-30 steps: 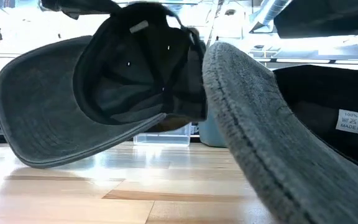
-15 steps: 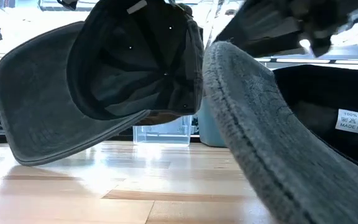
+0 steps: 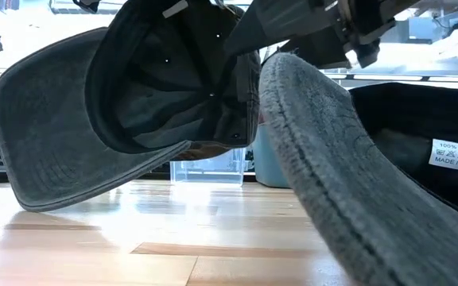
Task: Pick & Place hat
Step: Put the left black cap into the transparent bin
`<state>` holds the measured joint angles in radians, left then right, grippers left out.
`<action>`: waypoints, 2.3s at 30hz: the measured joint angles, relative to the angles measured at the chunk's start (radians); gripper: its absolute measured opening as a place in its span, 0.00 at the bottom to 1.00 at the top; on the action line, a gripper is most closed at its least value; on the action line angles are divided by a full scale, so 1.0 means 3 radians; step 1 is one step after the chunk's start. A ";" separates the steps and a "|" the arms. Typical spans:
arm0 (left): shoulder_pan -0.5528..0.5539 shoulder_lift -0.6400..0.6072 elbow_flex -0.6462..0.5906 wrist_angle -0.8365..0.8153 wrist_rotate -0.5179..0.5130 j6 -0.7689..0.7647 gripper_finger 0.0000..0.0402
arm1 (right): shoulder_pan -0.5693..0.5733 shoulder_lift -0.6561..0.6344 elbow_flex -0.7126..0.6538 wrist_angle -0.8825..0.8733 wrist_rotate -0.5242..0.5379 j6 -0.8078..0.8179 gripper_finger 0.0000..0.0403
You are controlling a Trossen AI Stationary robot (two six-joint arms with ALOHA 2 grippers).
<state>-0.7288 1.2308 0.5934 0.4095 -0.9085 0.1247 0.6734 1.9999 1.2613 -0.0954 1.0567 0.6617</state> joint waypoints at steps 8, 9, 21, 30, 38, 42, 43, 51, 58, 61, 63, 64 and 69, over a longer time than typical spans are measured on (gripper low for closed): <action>0.0000 0.0000 0.0000 0.0010 0.0001 -0.0005 0.02 | -0.0185 0.0000 0.0000 -0.0004 0.0083 0.0080 0.71; 0.0000 0.0000 0.0000 0.0010 0.0001 -0.0005 0.02 | -0.0205 0.0000 0.0000 -0.0007 0.0094 0.0114 0.71; 0.0000 0.0000 0.0000 0.0010 0.0146 -0.0005 0.02 | -0.0283 0.0000 0.0000 -0.0049 -0.0105 -0.0118 0.05; 0.0009 0.0001 0.0000 0.0011 0.0443 -0.0030 0.02 | -0.0283 -0.0231 0.0000 -0.0147 0.0074 -0.0381 0.01; 0.0017 0.0001 0.0000 0.0011 0.0765 -0.0035 0.02 | -0.0300 -0.0711 0.0000 -0.0116 0.0168 -0.0977 0.01; 0.0025 0.0001 0.0000 0.0009 0.0833 -0.0035 0.02 | -0.0346 -0.0949 0.0000 -0.0063 0.0167 -0.1269 0.01; 0.0033 0.0001 0.0000 0.0010 0.0837 -0.0036 0.02 | -0.0360 -0.1007 0.0000 -0.0056 0.0167 -0.1335 0.00; 0.0221 0.0016 0.0009 -0.0002 0.0877 -0.0231 0.02 | -0.0493 -0.1314 0.0000 -0.0063 0.0145 -0.1689 0.00; 0.0364 0.0092 -0.0019 -0.0190 0.1021 -0.0363 0.02 | -0.0602 -0.1413 0.0008 -0.0026 0.0267 -0.1760 0.00; 0.0393 0.0090 0.0000 -0.0138 0.1033 -0.0371 0.02 | -0.0624 -0.1392 -0.0001 -0.0064 0.0227 -0.1770 0.00; 0.0383 0.0098 -0.0009 -0.0169 0.1062 -0.0370 0.02 | -0.0624 -0.1400 -0.0001 -0.0042 0.0228 -0.1770 0.00; 0.0383 0.0097 -0.0009 -0.0155 0.1063 -0.0371 0.02 | -0.0624 -0.1402 -0.0001 -0.0033 0.0228 -0.1778 0.00; 0.0400 0.0117 -0.0006 -0.0140 0.1051 -0.0384 0.02 | -0.0639 -0.1421 -0.0001 0.0122 0.0193 -0.1920 0.00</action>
<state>-0.6087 1.2658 0.5915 0.3675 -0.5931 0.0093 0.4817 1.5736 1.2610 -0.0586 1.1145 0.0857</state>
